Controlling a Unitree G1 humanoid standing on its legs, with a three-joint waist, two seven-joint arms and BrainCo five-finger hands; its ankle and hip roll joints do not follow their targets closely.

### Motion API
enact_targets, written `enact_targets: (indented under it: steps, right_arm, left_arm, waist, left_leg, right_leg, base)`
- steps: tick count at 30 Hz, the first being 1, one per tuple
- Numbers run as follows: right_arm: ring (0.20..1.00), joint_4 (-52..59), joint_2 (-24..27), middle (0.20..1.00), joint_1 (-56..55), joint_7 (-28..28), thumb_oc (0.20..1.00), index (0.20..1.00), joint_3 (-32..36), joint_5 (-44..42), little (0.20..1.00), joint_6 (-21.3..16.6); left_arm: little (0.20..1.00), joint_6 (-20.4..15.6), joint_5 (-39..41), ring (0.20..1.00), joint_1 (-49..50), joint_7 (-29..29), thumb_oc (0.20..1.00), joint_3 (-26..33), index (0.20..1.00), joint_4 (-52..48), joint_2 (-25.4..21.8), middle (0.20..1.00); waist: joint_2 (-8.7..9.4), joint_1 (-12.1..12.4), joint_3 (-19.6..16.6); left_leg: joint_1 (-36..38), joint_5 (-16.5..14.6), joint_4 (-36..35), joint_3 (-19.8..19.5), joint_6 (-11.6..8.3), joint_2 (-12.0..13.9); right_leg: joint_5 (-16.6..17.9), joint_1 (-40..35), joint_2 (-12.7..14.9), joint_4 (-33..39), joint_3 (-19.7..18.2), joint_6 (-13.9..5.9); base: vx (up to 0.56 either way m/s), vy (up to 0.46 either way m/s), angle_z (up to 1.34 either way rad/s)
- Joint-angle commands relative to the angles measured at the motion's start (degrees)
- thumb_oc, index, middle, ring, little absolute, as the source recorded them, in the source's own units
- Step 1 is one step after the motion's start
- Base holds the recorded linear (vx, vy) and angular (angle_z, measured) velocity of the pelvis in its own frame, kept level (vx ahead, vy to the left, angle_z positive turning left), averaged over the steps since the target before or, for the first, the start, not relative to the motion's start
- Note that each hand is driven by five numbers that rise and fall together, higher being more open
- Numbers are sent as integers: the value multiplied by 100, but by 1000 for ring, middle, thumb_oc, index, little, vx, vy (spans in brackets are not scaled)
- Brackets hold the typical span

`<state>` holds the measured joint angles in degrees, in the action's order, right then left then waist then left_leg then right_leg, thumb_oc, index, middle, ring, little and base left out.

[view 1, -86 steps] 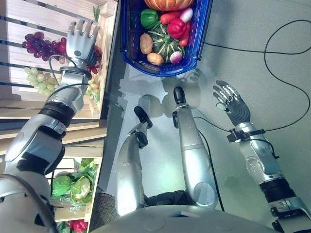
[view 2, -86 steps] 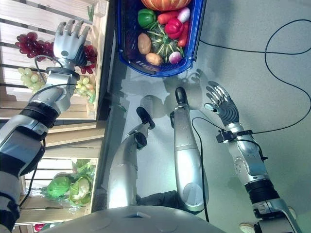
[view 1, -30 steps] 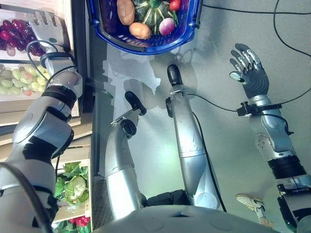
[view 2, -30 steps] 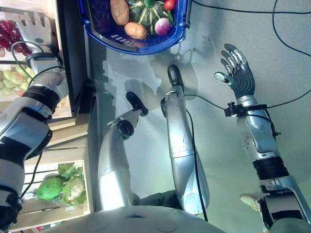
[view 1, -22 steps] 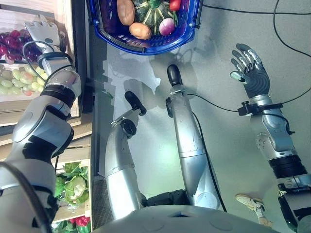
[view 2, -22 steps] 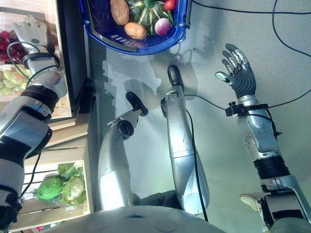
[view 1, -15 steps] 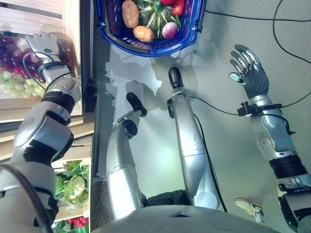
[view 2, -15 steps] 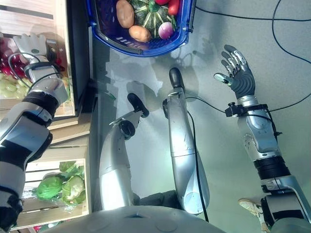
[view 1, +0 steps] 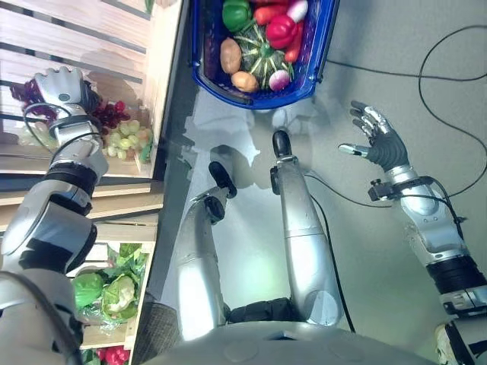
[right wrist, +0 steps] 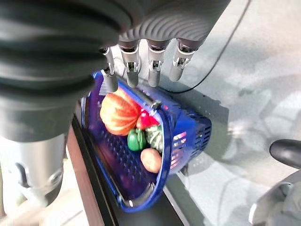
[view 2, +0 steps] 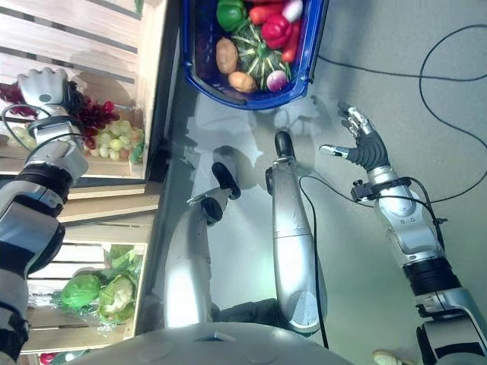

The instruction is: Pick up fruits and vegetables into the basket

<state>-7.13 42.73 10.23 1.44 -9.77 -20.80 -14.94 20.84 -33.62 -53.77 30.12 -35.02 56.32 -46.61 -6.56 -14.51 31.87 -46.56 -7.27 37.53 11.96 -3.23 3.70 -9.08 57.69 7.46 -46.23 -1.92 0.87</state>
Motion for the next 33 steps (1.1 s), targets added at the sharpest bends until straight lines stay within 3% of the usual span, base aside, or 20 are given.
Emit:
enact_targets:
  steps: [1, 6, 14, 18, 21, 25, 27, 28, 33]
  right_arm:
    - [1000, 517, 123, 1000, -249, 28, 1000, 1000, 47, 136, 1000, -41]
    - [1000, 764, 112, 1000, -324, -1, 1000, 1000, 14, 323, 1000, 157]
    - [1000, 1153, 135, 1000, -534, 38, 1000, 1000, 57, 668, 1000, 454]
    - [1000, 1356, 172, 1000, -576, -129, 1000, 1000, -71, 1574, 1000, 637]
    - [1000, 1460, 221, 1000, -483, -86, 1000, 1000, -176, 1757, 1000, 886]
    - [1000, 1539, 209, 1000, -180, 97, 1000, 1000, -375, 1770, 1000, 1094]
    - [1000, 1574, 214, 1000, -103, 133, 1000, 1000, -438, 1798, 1000, 1162]
    - [1000, 1591, 236, 1000, -67, 129, 1000, 1000, -472, 1786, 1000, 1190]
    - [1000, 1507, 401, 1000, 105, 30, 1000, 1000, -640, 1578, 1000, 1270]
  left_arm:
    - [200, -39, 274, 200, 401, 417, 200, 531, 200, -74, -882, 200]
    - [200, -374, 1336, 200, 726, 626, 200, 986, 200, -622, -857, 200]
    - [200, -806, 1956, 200, 1366, 863, 200, 1787, 200, -1825, -724, 200]
    - [200, -1219, 2612, 200, 1680, 986, 200, 2097, 200, -2366, -617, 200]
    - [200, -1368, 2609, 200, 1816, 880, 200, 2329, 200, -2701, -502, 200]
    - [200, -1185, 2092, 200, 1749, 623, 200, 2194, 200, -2963, -544, 200]
    - [567, -1099, 1761, 567, 1697, 653, 567, 2087, 567, -2992, -598, 567]
    - [1000, -955, 1472, 1000, 1661, 585, 1000, 2005, 1000, -3027, -661, 1000]
    - [1000, -663, 366, 1000, 1305, 508, 1000, 1272, 1000, -3010, -1030, 1000]
  waist:
    - [70, 39, -208]
    - [81, 135, -208]
    - [147, 287, -208]
    - [176, 354, -208]
    - [184, 403, -208]
    - [204, 445, -208]
    - [216, 450, -208]
    - [222, 453, -208]
    - [249, 385, -208]
  left_leg:
    - [205, -238, -211, 355, 67, -306]
    - [397, -262, -304, 267, 103, -380]
    - [629, -337, -392, 131, 218, -455]
    - [746, -372, -438, 78, 263, -476]
    - [824, -394, -453, 40, 285, -492]
    - [893, -408, -488, 34, 304, -493]
    - [892, -409, -486, 35, 309, -490]
    - [886, -411, -481, 35, 311, -485]
    - [788, -433, -421, 95, 329, -435]
  right_leg:
    - [-145, -528, -102, 502, 235, -314]
    - [-204, -773, -118, 557, 288, -314]
    - [-296, -1060, -175, 621, 360, -312]
    - [-347, -1183, -202, 636, 399, -320]
    - [-384, -1269, -217, 632, 411, -312]
    - [-423, -1357, -214, 638, 453, -312]
    - [-426, -1363, -214, 634, 469, -309]
    - [-425, -1356, -217, 627, 473, -310]
    - [-402, -1236, -247, 590, 456, -310]
  base:
    - [10, 2, 4]
    - [11, -12, 8]
    - [16, -34, 6]
    - [5, -18, 1]
    - [2, -6, 1]
    - [-7, -32, 6]
    - [-3, -18, 2]
    - [0, 0, 0]
    - [4, -19, -1]
